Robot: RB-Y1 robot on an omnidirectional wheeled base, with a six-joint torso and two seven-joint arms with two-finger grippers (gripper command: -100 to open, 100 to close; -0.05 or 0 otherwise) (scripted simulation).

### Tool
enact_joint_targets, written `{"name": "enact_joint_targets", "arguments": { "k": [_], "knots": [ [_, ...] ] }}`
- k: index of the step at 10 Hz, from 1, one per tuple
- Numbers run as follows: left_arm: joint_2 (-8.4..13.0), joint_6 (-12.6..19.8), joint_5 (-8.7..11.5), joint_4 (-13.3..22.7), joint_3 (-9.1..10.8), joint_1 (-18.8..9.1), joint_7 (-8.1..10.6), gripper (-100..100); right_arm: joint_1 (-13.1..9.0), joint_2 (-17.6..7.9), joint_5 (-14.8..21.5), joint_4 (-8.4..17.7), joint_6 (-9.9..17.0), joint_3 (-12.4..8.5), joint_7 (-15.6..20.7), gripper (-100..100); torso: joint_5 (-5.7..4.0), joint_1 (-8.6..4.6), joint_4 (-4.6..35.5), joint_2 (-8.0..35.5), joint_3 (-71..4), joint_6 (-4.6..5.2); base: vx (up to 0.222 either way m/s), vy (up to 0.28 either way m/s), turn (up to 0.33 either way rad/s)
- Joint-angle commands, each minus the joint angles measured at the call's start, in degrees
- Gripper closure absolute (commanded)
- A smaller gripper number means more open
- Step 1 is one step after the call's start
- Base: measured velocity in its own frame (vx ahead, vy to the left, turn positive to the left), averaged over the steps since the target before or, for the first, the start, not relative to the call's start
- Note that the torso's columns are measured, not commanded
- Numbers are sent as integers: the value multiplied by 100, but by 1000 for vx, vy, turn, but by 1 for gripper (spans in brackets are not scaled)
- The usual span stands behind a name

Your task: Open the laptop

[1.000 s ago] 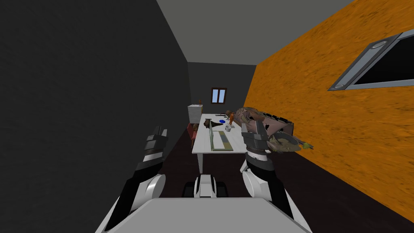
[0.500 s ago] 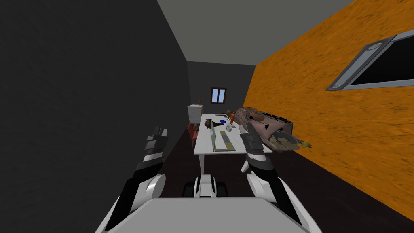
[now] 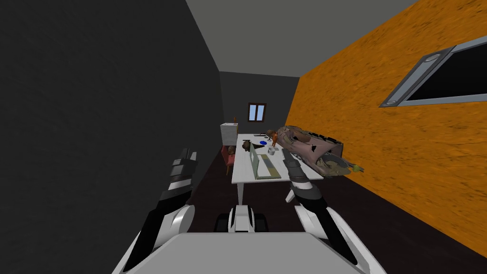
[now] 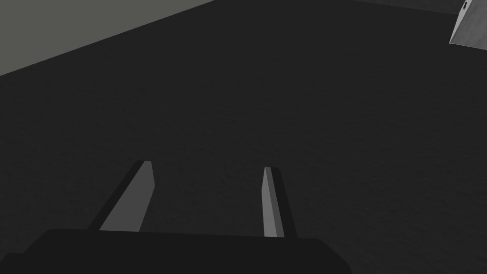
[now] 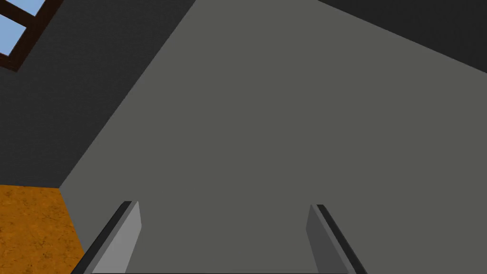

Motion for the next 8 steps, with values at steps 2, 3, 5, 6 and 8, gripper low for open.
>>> {"name": "enact_joint_targets", "arguments": {
  "k": [2, 3, 5, 6, 8],
  "knots": [
    [0, 0, 0, 0, 0, 0, 0, 0, 61, -73, 542, 170, 86, -207, 608, -100, 1, 4, -1, -2, -1, 0, 26, 126, -49],
    [0, 0, 0, 0, 0, 0, 0, 0, 76, -92, 696, 222, 111, -272, 776, -100, 1, 3, 0, 1, 1, 0, 10, 124, -58],
    [0, 0, 0, 0, 0, 0, 0, 0, 104, -141, 1009, 334, 163, -404, 1109, -100, -2, -6, 0, 0, 0, 0, 28, 112, -52],
    [0, 0, 0, 0, 0, 0, 0, 0, 118, -173, 1168, 396, 190, -471, 1270, -100, -2, -4, -2, -7, -3, -1, 37, 126, -53],
    [0, 0, 0, 0, 0, 0, 0, 0, 131, -213, 1328, 461, 218, -540, 1493, -100, -2, -10, 0, 1, 0, -1, 13, 78, -22]
  ]
}}
